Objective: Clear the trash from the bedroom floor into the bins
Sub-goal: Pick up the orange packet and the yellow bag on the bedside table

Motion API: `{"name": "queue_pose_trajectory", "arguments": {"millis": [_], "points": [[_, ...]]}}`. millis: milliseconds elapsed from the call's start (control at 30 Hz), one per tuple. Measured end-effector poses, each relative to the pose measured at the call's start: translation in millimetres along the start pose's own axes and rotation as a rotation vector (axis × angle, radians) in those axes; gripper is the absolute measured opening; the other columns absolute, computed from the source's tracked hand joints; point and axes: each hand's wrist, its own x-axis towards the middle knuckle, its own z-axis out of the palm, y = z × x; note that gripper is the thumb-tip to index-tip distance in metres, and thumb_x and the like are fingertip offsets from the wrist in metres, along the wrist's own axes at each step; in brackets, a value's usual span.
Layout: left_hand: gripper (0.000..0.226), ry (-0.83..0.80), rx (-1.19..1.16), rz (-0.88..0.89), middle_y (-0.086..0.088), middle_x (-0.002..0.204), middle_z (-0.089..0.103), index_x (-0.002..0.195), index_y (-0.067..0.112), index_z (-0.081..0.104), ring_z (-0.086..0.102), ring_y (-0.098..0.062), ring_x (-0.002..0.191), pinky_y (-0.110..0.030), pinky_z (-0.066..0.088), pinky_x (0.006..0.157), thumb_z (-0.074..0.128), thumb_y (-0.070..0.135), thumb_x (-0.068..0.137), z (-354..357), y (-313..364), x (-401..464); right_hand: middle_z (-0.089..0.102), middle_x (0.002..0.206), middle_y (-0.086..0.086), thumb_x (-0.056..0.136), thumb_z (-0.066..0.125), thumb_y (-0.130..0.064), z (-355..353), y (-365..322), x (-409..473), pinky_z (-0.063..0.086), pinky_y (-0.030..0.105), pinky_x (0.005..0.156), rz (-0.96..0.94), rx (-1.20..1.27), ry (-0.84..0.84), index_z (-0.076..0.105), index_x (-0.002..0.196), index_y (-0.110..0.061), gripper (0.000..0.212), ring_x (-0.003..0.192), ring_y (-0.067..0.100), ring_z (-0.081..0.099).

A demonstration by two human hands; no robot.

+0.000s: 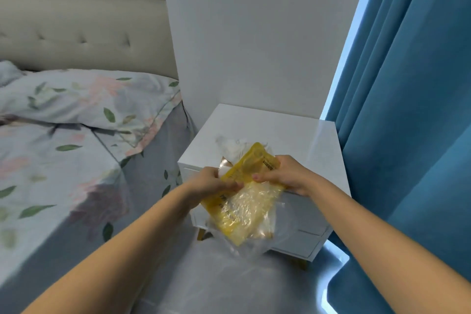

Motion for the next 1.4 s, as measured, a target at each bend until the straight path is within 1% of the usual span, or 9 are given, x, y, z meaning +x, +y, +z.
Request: {"name": "queue_pose_trajectory", "arguments": {"millis": [167, 300, 367, 467, 667, 967, 1067, 1200, 1400], "points": [[0.018, 0.054, -0.181, -0.03, -0.003, 0.084, 0.077, 0.087, 0.013, 0.075, 0.073, -0.014, 0.073, -0.023, 0.057, 0.061, 0.08, 0.026, 0.075, -42.0, -65.5, -104.6, 0.077, 0.082, -0.005, 0.06, 0.089, -0.022, 101.6, -16.4, -35.5, 0.056, 0.022, 0.059, -0.053, 0.022, -0.181, 0.071, 0.087, -0.019, 0.032, 0.076, 0.011, 0.074], [0.019, 0.207, -0.296, -0.103, -0.004, 0.08, 0.077, 0.081, 0.014, 0.075, 0.073, -0.016, 0.069, -0.023, 0.055, 0.058, 0.083, 0.028, 0.071, -61.2, -138.6, -206.4, 0.077, 0.093, 0.003, 0.06, 0.089, -0.02, 204.5, -16.2, -74.1, 0.06, 0.033, 0.076, -0.069, -0.012, -0.329, 0.071, 0.097, -0.014, 0.041, 0.087, 0.02, 0.074], [0.021, 0.288, -0.361, -0.147, -0.004, 0.076, 0.075, 0.079, 0.014, 0.075, 0.071, -0.015, 0.065, -0.024, 0.054, 0.056, 0.085, 0.029, 0.069, -64.3, -180.4, -262.2, 0.077, 0.093, 0.005, 0.062, 0.089, -0.017, 259.5, -11.8, -98.4, 0.06, 0.032, 0.075, -0.074, -0.02, -0.42, 0.072, 0.097, -0.012, 0.04, 0.087, 0.021, 0.074], [0.04, 0.403, -0.445, -0.227, -0.009, 0.086, 0.077, 0.095, 0.006, 0.072, 0.073, -0.021, 0.074, -0.029, 0.056, 0.064, 0.086, 0.03, 0.066, -65.7, -240.7, -344.9, 0.077, 0.09, 0.001, 0.064, 0.088, -0.016, 341.7, -3.6, -140.1, 0.058, 0.022, 0.064, -0.078, -0.049, -0.573, 0.072, 0.096, -0.014, 0.036, 0.083, 0.015, 0.074], [0.041, 0.636, -0.625, -0.384, -0.007, 0.077, 0.075, 0.097, 0.003, 0.07, 0.07, -0.018, 0.065, -0.027, 0.055, 0.058, 0.086, 0.024, 0.066, -34.0, -341.5, -504.6, 0.077, 0.095, 0.006, 0.063, 0.088, -0.017, 485.5, 29.3, -230.8, 0.06, 0.038, 0.081, -0.036, -0.164, -0.837, 0.072, 0.097, -0.014, 0.039, 0.089, 0.024, 0.073], [0.05, 0.966, -0.834, -0.519, -0.008, 0.091, 0.077, 0.099, 0.011, 0.071, 0.073, -0.025, 0.083, -0.038, 0.059, 0.077, 0.09, 0.029, 0.057, 49.5, -463.7, -707.8, 0.076, 0.096, 0.008, 0.059, 0.09, -0.018, 657.3, 88.8, -383.0, 0.059, 0.037, 0.079, -0.022, -0.327, -1.176, 0.073, 0.095, -0.012, 0.04, 0.09, 0.025, 0.073], [0.049, 1.039, -0.843, -0.555, -0.004, 0.089, 0.078, 0.103, 0.013, 0.069, 0.075, -0.021, 0.081, -0.033, 0.06, 0.069, 0.089, 0.026, 0.06, 68.9, -494.7, -760.4, 0.077, 0.09, 0.005, 0.061, 0.089, -0.015, 702.4, 110.0, -427.6, 0.058, 0.027, 0.066, -0.042, -0.352, -1.234, 0.074, 0.089, -0.014, 0.032, 0.083, 0.019, 0.074], [0.033, 1.1, -0.728, -0.618, 0.009, 0.075, 0.074, 0.089, 0.026, 0.065, 0.072, -0.003, 0.065, -0.016, 0.053, 0.051, 0.087, 0.031, 0.064, 85.1, -531.6, -810.5, 0.077, 0.089, 0.004, 0.061, 0.09, -0.019, 747.9, 140.9, -470.7, 0.058, 0.028, 0.069, -0.08, -0.388, -1.253, 0.075, 0.086, -0.016, 0.029, 0.083, 0.019, 0.074], [0.02, 1.086, -0.484, -0.765, 0.003, 0.095, 0.071, 0.091, 0.025, 0.067, 0.067, -0.018, 0.093, -0.034, 0.055, 0.083, 0.077, 0.03, 0.074, 101.0, -585.9, -812.7, 0.073, 0.1, 0.001, 0.068, 0.084, -0.038, 788.8, 190.9, -498.7, 0.055, 0.033, 0.082, -0.235, -0.635, -1.083, 0.072, 0.099, -0.019, 0.038, 0.094, 0.017, 0.068]]}}
